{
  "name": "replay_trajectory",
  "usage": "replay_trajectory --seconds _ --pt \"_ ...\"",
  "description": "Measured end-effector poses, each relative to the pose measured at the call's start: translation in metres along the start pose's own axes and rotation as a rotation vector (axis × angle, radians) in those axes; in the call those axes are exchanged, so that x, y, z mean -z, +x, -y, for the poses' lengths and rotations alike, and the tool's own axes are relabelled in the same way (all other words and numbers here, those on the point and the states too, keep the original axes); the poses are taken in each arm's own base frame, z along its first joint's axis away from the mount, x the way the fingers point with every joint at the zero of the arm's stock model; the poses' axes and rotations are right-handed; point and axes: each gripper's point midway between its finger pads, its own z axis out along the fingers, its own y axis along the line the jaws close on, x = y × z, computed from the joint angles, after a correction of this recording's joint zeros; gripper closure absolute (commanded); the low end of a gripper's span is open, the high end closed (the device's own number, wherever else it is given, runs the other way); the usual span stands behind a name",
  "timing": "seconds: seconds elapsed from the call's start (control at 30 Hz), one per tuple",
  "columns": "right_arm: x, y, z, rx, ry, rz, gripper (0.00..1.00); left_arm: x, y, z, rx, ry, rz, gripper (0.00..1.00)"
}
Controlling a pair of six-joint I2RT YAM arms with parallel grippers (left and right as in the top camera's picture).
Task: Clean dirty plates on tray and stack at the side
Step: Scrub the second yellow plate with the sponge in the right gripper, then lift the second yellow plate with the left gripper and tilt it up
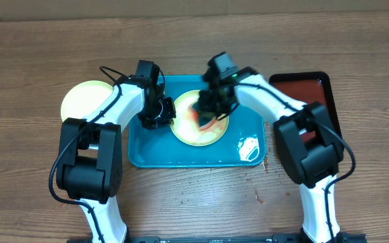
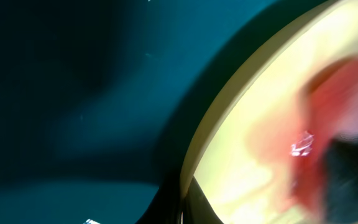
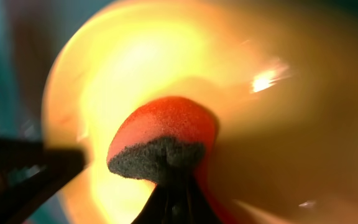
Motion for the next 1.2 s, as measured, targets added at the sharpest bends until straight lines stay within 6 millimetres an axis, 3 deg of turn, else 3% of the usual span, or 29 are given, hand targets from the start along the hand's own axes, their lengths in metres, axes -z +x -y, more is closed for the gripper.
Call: replay_trajectory --seconds 0.13,0.23,0.5,0.63,0.77,0.93,1.07,1.2 --pt "-0.019 0.029 -0.036 0.02 -0.088 -0.091 0.96 0.0 0.0 0.0 -0.001 0.0 0.0 0.96" --pt "-0.024 0.038 -0.047 0.013 -0.113 -0.122 0.96 0.0 0.0 0.0 -0.003 0.0 0.0 0.96" --pt "-0.02 0.035 -0.041 -0.043 -0.155 -0.142 0.96 0.0 0.0 0.0 -0.017 0.0 0.0 0.96" --pt "-0.01 0.03 -0.025 -0.093 -0.148 -0.142 0.96 0.0 0.0 0.0 -0.021 0.001 0.0 0.96" --pt "0.024 0.019 0.01 -0.161 -0.083 -0.096 0.96 0.003 0.0 -0.001 -0.038 -0.017 -0.003 0.96" --pt "0.103 -0.007 0.036 -0.177 -0.022 0.074 0.96 0.016 -0.008 -0.009 -0.055 -0.101 0.019 0.95" --pt "0.167 -0.016 0.035 -0.147 -0.016 0.213 0.96 0.048 -0.027 -0.006 -0.1 -0.157 0.115 0.96" --pt "0.2 -0.016 0.04 -0.153 -0.01 0.275 0.96 0.087 -0.042 0.003 -0.145 -0.203 0.226 0.96"
